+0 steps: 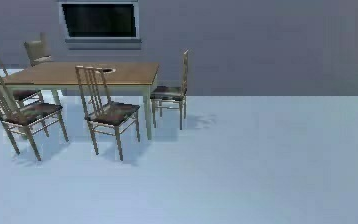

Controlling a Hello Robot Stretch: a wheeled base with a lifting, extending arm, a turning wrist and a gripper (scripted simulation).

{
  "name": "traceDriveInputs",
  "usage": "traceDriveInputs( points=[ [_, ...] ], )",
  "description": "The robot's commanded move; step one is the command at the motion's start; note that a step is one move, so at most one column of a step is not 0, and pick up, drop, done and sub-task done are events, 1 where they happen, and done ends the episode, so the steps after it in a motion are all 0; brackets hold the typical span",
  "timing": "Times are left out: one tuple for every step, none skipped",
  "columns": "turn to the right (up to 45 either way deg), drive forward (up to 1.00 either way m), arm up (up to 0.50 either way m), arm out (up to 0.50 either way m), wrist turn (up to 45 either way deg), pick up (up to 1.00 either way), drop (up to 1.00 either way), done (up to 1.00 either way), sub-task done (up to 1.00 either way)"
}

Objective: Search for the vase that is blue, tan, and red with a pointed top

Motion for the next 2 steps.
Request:
traceDriveInputs(
  points=[
    [0.0,0.05,0.0,0.0,0.0,0.0,0.0,0.0,0.0],
    [45.0,0.0,0.0,0.0,0.0,0.0,0.0,0.0,0.0]
  ],
)
